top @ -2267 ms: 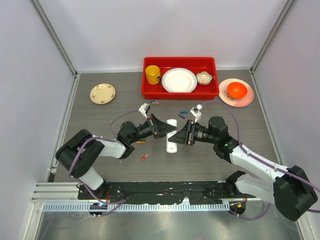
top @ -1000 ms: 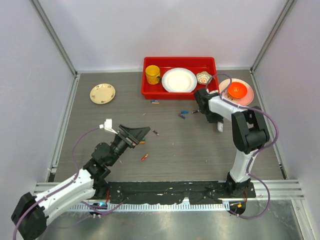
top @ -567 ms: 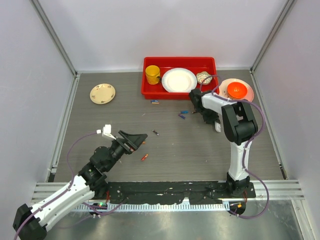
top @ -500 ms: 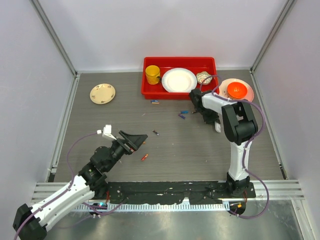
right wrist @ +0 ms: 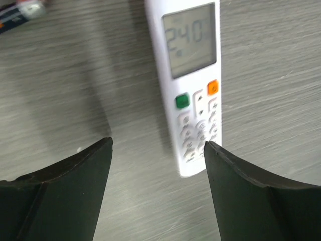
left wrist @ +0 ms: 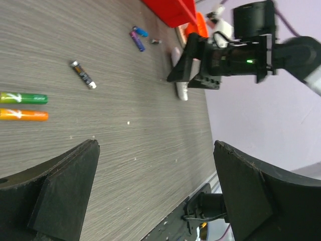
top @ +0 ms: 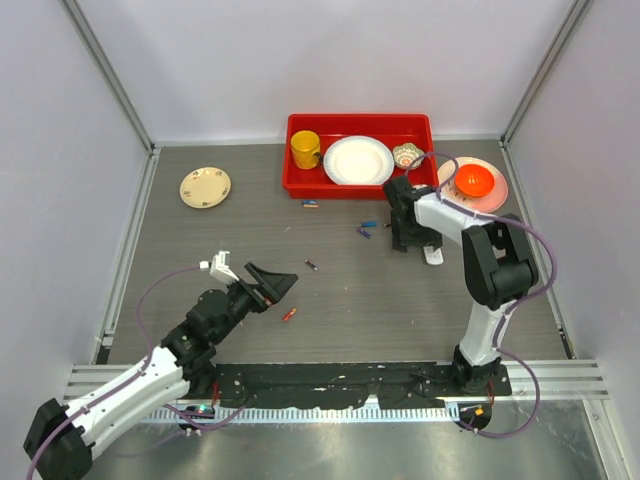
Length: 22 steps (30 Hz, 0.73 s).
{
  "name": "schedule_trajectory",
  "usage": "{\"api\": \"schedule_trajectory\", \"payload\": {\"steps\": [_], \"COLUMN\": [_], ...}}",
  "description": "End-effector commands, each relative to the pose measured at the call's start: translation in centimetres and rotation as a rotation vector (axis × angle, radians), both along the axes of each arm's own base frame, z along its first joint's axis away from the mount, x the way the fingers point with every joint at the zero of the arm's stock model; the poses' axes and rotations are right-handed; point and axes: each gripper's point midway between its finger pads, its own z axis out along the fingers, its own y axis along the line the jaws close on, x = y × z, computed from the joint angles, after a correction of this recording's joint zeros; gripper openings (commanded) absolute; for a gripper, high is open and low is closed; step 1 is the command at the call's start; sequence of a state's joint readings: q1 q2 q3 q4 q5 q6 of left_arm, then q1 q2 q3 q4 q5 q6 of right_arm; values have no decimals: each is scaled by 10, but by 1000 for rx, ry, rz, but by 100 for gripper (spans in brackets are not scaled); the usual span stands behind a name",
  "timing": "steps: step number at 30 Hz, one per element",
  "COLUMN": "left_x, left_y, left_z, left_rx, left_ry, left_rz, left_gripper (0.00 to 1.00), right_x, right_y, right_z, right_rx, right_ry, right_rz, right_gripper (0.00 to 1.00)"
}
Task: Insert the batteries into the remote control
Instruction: Turn over the remote control at the center of the board, then reset both arms
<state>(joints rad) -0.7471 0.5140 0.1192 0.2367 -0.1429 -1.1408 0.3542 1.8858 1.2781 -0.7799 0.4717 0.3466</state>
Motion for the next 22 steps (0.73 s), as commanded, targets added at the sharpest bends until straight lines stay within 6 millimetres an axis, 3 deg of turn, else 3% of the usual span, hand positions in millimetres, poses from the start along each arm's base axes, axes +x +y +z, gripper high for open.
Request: {"api": "schedule_trajectory", "payload": {"steps": [1, 2, 3, 4, 5, 6, 7, 8, 9, 10, 11, 13, 18, 22], "left_x": [7, 8, 10, 12, 13, 17, 19, 20, 26, 29, 26, 32, 40, 43], "left_y": [5, 7, 8, 11, 19, 20, 25, 39, 40, 47, 55, 57, 42, 30], "left_z": [4, -4, 2, 1, -10, -4, -7, -18, -11, -12, -19, -16, -17, -21], "left_rx": [68, 107, 123, 172, 246, 294, 357, 444, 483, 523, 583, 640, 635, 610], "left_ry": [-14, 8, 2, -6, 31, 40, 51, 97, 113, 131, 171, 202, 239, 245], "left_rz": [33, 40, 50, 53, 78, 87, 98, 139, 157, 186, 199, 226, 200, 168], "left_gripper": [99, 100, 100, 100, 100, 100, 100, 100, 100, 100, 100, 100, 100, 100], "right_x": [14, 6, 10, 5, -9, -11, -20, -35, -43, -50, -64, -82, -95, -98], "right_y": [41, 45, 52, 62, 62, 75, 82, 81, 89, 91, 91, 94, 85, 82], "right_z": [57, 81, 97, 107, 103, 137, 145, 125, 148, 144, 122, 115, 109, 123], "right_rx": [236, 282, 330, 384, 409, 494, 549, 566, 640, 663, 678, 711, 722, 726], "right_ry": [-251, -326, -405, -447, -468, -606, -650, -638, -736, -751, -727, -757, -821, -861], "right_rz": [-15, -5, 5, 32, 48, 95, 128, 139, 170, 172, 161, 178, 161, 187], "right_gripper": [79, 79, 79, 79, 79, 79, 79, 79, 79, 79, 79, 79, 79, 79]}}
